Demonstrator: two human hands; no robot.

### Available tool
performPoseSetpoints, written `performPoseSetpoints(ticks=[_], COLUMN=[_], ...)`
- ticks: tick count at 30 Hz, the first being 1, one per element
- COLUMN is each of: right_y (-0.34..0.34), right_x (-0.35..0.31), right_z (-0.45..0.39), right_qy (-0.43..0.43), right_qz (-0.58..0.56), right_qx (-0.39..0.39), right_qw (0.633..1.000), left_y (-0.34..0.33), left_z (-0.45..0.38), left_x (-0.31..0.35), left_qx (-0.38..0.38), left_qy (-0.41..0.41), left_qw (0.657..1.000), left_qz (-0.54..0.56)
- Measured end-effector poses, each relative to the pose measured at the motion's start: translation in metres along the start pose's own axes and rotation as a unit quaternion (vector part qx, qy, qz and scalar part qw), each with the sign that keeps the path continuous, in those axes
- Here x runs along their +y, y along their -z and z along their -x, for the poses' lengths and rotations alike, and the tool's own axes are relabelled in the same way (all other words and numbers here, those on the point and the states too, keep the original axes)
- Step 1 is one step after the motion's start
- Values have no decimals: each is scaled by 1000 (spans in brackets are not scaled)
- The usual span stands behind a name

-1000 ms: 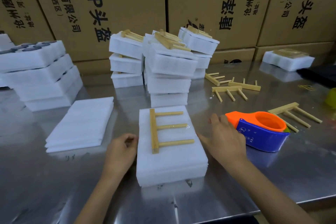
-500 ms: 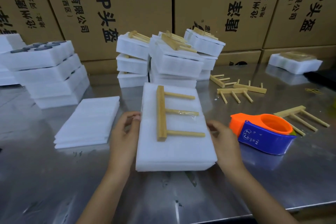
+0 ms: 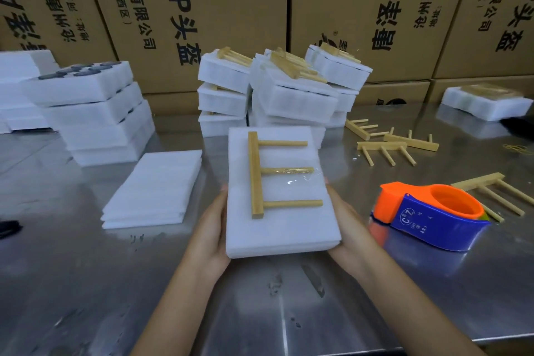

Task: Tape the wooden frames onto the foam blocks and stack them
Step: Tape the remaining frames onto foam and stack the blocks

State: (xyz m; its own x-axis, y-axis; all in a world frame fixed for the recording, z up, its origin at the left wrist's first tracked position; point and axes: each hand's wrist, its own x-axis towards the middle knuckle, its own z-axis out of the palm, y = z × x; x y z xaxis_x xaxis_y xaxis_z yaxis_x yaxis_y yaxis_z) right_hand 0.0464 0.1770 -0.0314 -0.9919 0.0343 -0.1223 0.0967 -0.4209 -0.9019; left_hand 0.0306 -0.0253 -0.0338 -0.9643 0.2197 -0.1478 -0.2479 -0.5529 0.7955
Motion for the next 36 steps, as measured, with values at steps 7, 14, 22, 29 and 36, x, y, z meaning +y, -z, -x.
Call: performPoseSetpoints(ticks=[7,14,22,29,36], right_y=[8,-4,-7,-20,-72], right_x=[16,27,28,35,44], right_z=[-12,-20,-19,-10,-45], right_qy=[-87,-123,-98,-28,-52], right_qz=[-113,-173,-156,-21,-116], right_qx=[-146,-146,-155,-174,-103], right_qw=[979,966,971,984,987], left_y=[17,22,30,46,46], left_z=[-6,-10,-16,-10,-4], left_x=[-7,-6,-4,4,6], left_qx=[8,5,41,56,9], left_qy=[21,23,37,-25,-126], left_qw=[998,997,993,984,957], left_qz=[60,71,101,170,262])
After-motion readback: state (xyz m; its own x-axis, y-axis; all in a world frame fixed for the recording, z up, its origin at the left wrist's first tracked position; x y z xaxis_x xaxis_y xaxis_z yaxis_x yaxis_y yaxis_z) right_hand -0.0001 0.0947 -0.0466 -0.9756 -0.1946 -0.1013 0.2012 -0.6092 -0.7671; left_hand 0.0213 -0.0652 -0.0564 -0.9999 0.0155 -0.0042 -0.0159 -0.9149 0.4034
